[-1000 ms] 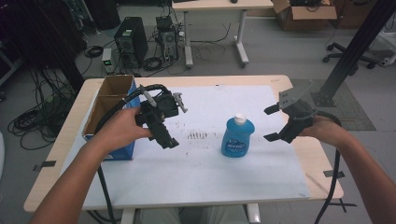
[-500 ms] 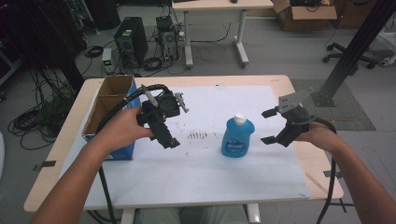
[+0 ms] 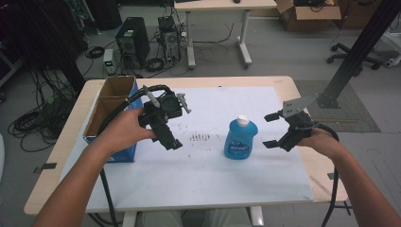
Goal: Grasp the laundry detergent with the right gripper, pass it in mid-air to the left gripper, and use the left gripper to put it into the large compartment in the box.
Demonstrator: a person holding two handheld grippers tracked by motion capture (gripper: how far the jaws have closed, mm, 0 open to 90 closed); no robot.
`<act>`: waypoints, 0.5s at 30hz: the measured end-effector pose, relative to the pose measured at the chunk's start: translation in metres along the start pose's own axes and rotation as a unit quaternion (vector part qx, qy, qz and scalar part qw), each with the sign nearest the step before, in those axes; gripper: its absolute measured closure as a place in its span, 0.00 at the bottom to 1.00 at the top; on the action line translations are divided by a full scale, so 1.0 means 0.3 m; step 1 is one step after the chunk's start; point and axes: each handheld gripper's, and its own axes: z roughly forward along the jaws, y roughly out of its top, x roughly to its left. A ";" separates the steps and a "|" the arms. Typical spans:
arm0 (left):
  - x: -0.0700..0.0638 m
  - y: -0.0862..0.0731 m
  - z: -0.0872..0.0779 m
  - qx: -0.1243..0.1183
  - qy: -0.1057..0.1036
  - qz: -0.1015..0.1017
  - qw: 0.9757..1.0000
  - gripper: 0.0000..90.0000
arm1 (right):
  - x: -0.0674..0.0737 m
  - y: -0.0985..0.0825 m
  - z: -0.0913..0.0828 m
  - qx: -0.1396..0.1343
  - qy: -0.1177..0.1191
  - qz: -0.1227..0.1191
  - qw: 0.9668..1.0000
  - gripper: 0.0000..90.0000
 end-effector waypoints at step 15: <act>-0.003 0.007 -0.003 0.001 0.001 -0.001 1.000 0.05 | -0.003 -0.061 0.025 -0.046 0.009 0.024 0.999 0.02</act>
